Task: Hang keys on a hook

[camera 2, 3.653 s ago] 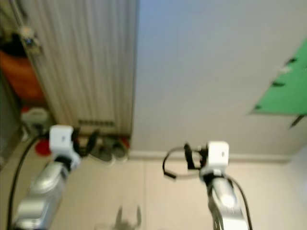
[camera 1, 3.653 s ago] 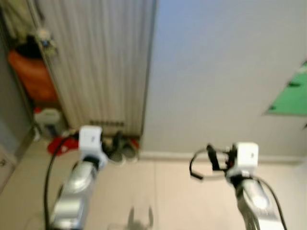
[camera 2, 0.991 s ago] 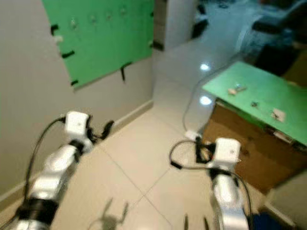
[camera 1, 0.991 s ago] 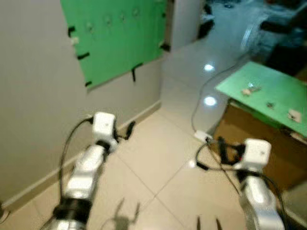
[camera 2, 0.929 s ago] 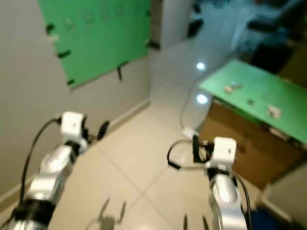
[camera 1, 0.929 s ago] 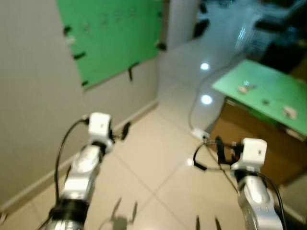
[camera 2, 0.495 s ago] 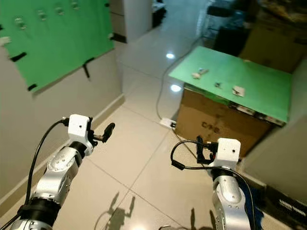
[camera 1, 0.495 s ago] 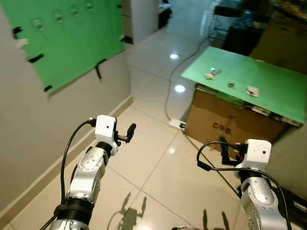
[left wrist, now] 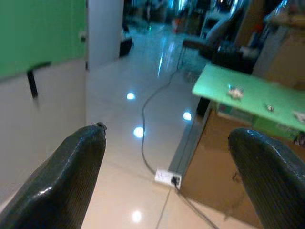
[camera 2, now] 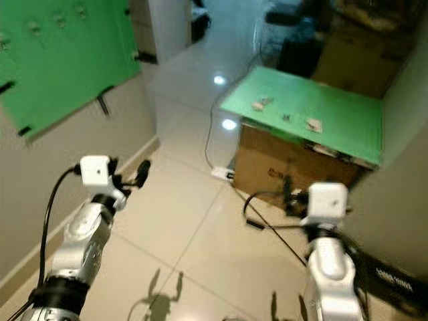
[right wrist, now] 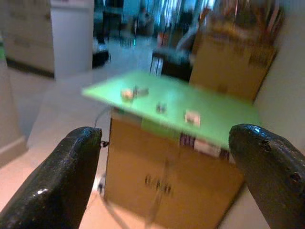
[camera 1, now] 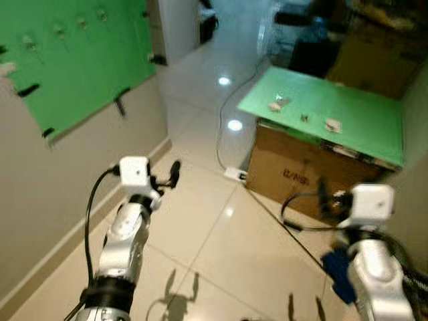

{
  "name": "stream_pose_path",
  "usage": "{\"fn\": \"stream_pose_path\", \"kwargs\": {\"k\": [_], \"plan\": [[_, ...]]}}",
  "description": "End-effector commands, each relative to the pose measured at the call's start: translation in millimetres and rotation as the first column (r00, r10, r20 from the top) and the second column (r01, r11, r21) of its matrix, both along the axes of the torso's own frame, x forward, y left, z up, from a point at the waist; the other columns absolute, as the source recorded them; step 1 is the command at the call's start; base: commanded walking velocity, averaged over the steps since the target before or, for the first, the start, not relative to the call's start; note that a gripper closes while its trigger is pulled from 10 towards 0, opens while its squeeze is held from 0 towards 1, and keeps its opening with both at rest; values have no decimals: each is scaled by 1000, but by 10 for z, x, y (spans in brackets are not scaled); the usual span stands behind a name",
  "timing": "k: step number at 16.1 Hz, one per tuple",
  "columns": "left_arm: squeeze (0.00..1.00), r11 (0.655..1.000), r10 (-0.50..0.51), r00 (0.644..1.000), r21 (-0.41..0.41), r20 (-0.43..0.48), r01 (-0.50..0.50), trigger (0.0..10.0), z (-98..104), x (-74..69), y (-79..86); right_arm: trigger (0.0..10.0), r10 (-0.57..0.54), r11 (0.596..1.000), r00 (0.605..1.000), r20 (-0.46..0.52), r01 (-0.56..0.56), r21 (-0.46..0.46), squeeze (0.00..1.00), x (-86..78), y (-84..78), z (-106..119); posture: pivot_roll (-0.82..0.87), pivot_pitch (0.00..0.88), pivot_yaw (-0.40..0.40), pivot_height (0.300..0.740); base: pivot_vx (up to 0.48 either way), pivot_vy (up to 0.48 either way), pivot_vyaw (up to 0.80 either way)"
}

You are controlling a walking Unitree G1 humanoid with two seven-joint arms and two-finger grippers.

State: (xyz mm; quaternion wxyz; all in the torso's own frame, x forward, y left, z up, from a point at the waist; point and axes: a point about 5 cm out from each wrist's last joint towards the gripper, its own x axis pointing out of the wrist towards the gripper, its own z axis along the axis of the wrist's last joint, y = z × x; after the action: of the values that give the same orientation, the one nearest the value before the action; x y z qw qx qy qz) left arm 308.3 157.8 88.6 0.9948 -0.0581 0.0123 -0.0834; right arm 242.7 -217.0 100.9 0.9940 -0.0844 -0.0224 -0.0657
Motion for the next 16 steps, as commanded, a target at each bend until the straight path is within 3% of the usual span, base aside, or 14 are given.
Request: {"fn": "stream_pose_path", "kwargs": {"k": [1, 3, 5, 16], "plan": [[0, 998, -48, 999, 49, 13, 47, 10000, 59, 35, -43, 10000, 40, 998, 999, -15, -39, 44, 0, 51, 104, -29, -99, 0, 7, 740, 390, 0, 0], [0, 996, -70, 997, 57, 18, 69, 10000, 69, 51, -77, 10000, -6, 992, 998, -67, 15, 121, 0, 44, 62, -161, -92, 0, 11, 740, 480, 0, 0], [0, 994, -79, 997, 71, 14, 78, 10000, 61, 44, -71, 10000, -18, 993, 995, -102, 30, 117, 0, 46, 47, -219, -92, 0, 15, 740, 480, 0, 0], [0, 985, -146, 989, 94, -13, 146, 10000, -21, 38, -188, 10000, -17, 989, 994, -109, 33, 143, 0, 19, -23, -258, -120, 0, 26, 740, 480, 0, -603]]}}
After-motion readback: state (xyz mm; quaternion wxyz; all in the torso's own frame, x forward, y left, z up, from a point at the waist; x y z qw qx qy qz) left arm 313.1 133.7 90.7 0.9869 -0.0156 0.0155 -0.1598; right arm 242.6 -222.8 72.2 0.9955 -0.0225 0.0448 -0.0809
